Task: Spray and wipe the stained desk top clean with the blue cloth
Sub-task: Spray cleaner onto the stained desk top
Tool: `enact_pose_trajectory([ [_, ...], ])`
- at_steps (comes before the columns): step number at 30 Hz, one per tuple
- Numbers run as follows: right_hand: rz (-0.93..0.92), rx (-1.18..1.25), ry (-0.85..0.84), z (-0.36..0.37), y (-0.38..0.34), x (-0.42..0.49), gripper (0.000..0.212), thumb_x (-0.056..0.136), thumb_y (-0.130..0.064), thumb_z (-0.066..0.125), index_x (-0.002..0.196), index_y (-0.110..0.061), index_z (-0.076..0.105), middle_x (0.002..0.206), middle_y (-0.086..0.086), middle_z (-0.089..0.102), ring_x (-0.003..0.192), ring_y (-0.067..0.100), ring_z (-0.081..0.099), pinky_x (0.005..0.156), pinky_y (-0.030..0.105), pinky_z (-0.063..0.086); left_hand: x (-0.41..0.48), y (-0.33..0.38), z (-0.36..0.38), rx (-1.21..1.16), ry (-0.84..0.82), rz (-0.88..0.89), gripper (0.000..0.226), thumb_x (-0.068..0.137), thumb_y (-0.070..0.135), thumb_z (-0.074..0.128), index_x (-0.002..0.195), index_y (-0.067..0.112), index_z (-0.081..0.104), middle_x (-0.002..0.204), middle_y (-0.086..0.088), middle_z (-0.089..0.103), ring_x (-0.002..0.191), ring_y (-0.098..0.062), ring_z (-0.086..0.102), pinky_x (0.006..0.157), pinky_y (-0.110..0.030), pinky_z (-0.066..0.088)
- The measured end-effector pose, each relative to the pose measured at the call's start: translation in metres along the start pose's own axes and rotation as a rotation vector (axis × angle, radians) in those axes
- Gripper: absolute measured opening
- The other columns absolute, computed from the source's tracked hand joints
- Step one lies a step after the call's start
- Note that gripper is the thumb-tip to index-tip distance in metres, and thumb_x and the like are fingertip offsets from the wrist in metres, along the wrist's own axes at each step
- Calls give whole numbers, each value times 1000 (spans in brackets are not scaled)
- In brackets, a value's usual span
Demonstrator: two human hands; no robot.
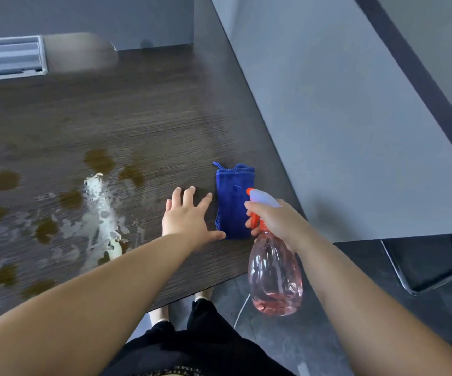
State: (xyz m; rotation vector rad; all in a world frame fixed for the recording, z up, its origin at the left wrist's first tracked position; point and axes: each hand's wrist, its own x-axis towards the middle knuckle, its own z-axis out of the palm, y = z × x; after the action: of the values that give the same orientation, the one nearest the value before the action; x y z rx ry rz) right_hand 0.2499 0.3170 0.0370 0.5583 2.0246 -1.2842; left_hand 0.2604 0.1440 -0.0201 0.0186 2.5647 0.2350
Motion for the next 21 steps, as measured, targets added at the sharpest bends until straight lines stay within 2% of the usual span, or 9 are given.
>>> enact_pose_trajectory([
  [1,-1,7,7,-1,-4,1,15,93,-31,53,102,-19,55,81,6,63,57,13,56,46,15,42,1,1,-1,3,-2,-3,98,71,75,54,149,37,7,157,-1,2,144,-27,-6,114,-44,22],
  [3,-10,45,35,-3,-10,4,16,93,-34,54,102,-22,57,84,6,63,57,11,55,47,17,43,1,3,-5,23,-8,-4,99,70,76,55,149,37,8,156,0,4,144,-27,-3,112,-43,26],
  [5,-33,33,66,-7,-12,8,25,93,-36,53,115,-26,57,88,4,64,60,10,56,54,20,43,2,4,-7,45,-12,-1,99,70,76,55,148,37,10,155,-1,7,143,-28,0,110,-42,29],
  [8,-53,-105,62,-13,-10,12,37,94,-36,48,130,-26,51,95,3,63,61,7,57,56,21,40,3,4,-7,56,-8,-3,99,68,77,56,148,38,12,153,-1,10,142,-27,4,107,-40,33],
  [11,-66,-160,35,-15,-3,8,43,94,-33,48,137,-29,45,99,1,61,73,11,62,67,24,43,3,3,-7,61,-7,-3,99,68,77,55,148,38,12,153,0,10,141,-27,5,105,-40,35],
  [13,-58,-193,19,-16,3,2,43,94,-34,48,136,-31,45,103,2,63,77,10,61,68,24,44,3,3,-8,65,-10,-1,100,67,79,55,148,39,12,152,0,11,141,-26,7,101,-38,39],
  [16,-41,-220,-5,-13,14,-4,41,91,-40,51,130,-30,52,93,3,69,73,9,58,73,26,46,4,1,-11,86,-28,18,105,62,82,56,147,39,13,150,0,14,138,-27,11,92,-37,45],
  [19,2,-243,-31,-3,24,-10,35,86,-45,55,111,-23,64,82,1,71,65,9,55,73,26,46,4,-1,-14,97,-45,41,109,59,80,61,147,39,12,149,1,14,136,-26,13,92,-36,44],
  [21,12,-216,-45,5,28,-14,39,83,-49,57,111,-22,64,83,1,71,64,9,55,73,27,47,3,-2,-14,116,-45,50,109,60,79,62,148,39,11,150,1,12,137,-26,13,95,-36,43],
])
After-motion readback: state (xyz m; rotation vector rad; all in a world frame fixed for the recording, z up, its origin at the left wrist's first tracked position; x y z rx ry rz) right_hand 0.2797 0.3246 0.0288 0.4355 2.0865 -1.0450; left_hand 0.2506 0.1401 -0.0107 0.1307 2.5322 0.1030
